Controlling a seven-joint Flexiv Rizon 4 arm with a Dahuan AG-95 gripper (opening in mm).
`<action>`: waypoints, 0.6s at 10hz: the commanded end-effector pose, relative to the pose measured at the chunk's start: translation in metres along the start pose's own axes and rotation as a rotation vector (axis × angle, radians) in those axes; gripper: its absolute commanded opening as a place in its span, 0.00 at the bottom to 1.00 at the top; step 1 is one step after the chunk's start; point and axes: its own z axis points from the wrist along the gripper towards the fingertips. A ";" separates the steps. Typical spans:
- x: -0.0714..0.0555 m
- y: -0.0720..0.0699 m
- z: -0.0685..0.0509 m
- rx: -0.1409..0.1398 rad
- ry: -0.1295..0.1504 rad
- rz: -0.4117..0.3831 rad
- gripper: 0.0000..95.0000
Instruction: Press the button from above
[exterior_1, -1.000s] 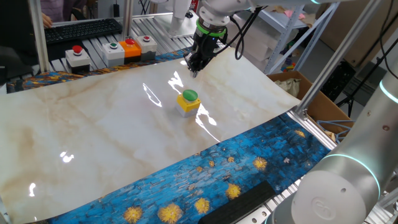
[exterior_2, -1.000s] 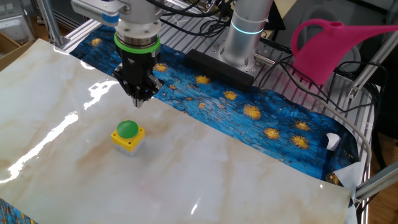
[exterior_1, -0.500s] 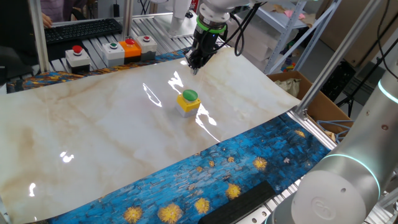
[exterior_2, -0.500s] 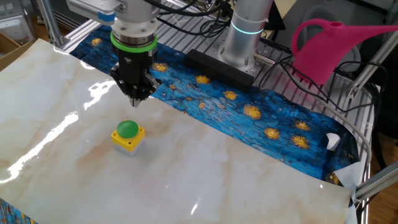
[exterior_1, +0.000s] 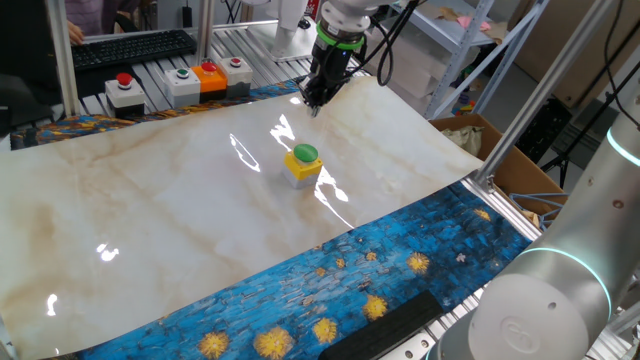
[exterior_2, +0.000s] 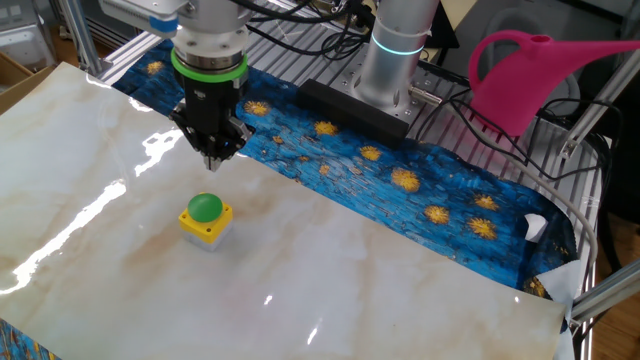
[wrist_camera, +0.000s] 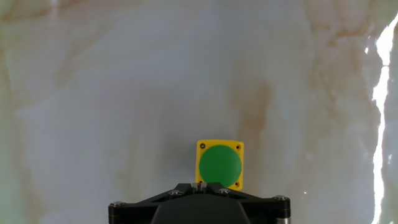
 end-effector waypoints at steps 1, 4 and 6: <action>0.000 -0.001 -0.001 0.003 0.000 -0.003 0.00; -0.003 -0.003 -0.003 0.006 0.000 -0.010 0.00; -0.006 -0.006 -0.006 0.004 0.010 -0.007 0.00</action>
